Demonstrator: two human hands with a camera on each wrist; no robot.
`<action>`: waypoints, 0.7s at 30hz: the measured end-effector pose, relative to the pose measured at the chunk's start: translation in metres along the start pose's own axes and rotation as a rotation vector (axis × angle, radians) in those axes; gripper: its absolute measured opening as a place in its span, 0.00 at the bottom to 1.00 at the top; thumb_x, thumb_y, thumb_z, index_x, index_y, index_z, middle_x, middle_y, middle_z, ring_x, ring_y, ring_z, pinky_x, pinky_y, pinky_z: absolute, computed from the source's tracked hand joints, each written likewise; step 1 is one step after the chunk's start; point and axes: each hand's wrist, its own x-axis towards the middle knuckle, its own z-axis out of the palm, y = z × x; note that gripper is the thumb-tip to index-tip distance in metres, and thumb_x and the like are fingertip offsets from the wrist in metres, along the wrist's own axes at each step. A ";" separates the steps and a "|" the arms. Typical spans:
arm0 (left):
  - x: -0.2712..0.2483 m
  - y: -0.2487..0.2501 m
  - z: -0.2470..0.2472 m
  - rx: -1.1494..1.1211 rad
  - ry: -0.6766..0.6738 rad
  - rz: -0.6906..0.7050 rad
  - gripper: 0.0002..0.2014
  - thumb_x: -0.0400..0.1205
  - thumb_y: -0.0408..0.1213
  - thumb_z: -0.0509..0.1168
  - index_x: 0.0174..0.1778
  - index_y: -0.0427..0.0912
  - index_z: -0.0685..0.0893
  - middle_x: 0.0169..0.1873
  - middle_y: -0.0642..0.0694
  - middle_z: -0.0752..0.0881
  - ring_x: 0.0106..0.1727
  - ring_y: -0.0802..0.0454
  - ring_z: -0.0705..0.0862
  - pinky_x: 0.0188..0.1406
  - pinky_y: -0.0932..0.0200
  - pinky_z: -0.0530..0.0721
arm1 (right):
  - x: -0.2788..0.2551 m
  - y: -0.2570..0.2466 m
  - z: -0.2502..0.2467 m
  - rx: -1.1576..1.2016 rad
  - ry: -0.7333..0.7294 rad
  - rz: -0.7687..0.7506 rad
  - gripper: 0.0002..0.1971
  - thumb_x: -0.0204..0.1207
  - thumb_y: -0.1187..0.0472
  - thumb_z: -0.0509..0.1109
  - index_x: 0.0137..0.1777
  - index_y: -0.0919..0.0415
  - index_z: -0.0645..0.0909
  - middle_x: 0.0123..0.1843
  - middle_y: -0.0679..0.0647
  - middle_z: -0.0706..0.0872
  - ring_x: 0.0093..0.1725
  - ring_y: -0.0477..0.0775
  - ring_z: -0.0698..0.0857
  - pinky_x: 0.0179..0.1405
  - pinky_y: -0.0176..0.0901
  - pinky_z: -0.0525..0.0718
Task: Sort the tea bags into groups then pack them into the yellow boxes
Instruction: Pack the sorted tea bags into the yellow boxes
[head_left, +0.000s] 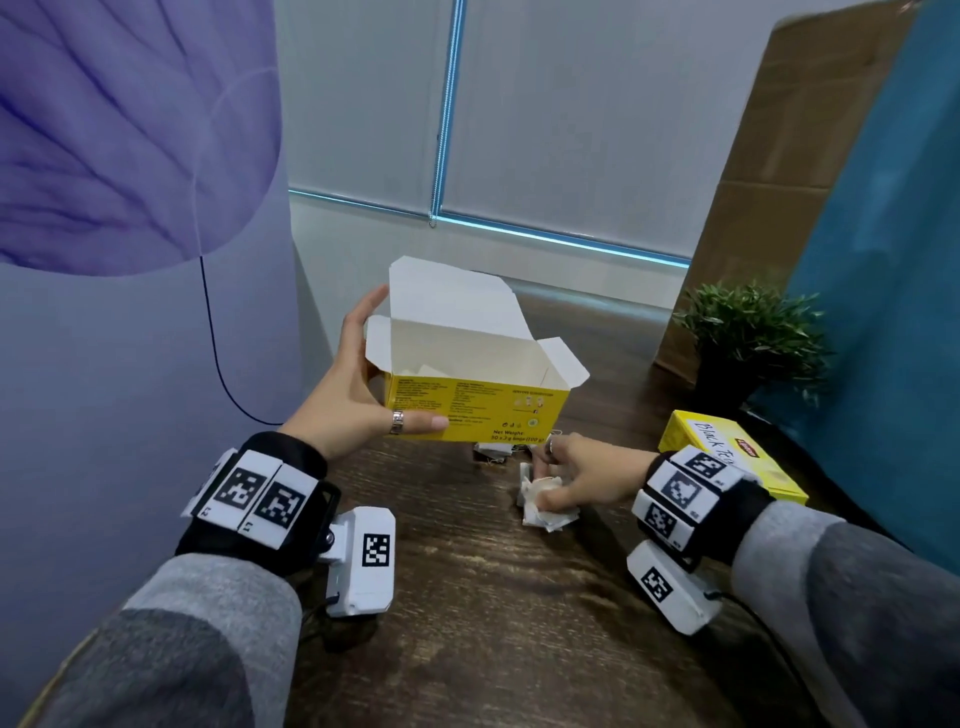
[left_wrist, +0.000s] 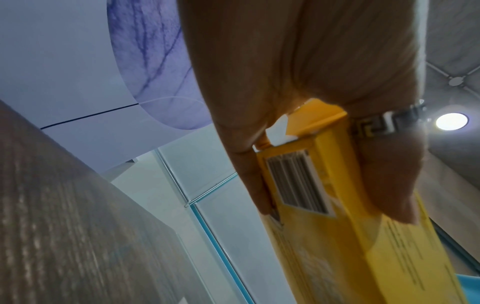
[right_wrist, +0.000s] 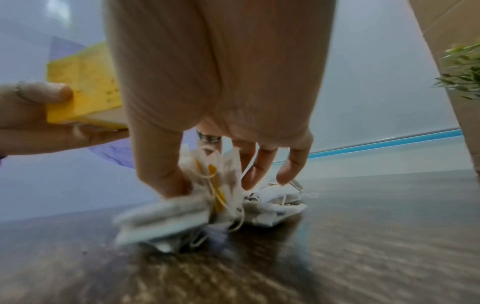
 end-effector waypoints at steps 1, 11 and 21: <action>0.000 0.000 0.000 -0.001 0.001 0.005 0.59 0.53 0.34 0.84 0.67 0.78 0.54 0.70 0.56 0.72 0.67 0.60 0.76 0.55 0.70 0.82 | -0.002 0.003 -0.001 0.016 0.041 -0.016 0.10 0.72 0.59 0.73 0.47 0.62 0.76 0.47 0.55 0.80 0.47 0.53 0.78 0.48 0.48 0.78; 0.001 -0.001 0.001 0.031 -0.019 -0.034 0.60 0.55 0.33 0.80 0.73 0.73 0.49 0.70 0.50 0.72 0.66 0.50 0.78 0.49 0.71 0.83 | -0.040 0.021 -0.060 0.410 0.618 0.016 0.11 0.70 0.71 0.72 0.35 0.57 0.74 0.32 0.51 0.80 0.31 0.49 0.77 0.29 0.37 0.75; 0.000 0.002 0.009 0.002 -0.054 -0.051 0.59 0.56 0.31 0.80 0.72 0.72 0.51 0.67 0.53 0.73 0.63 0.54 0.79 0.47 0.73 0.83 | -0.023 -0.054 -0.092 0.275 0.581 -0.224 0.10 0.72 0.71 0.69 0.42 0.55 0.75 0.35 0.46 0.80 0.33 0.41 0.78 0.31 0.26 0.75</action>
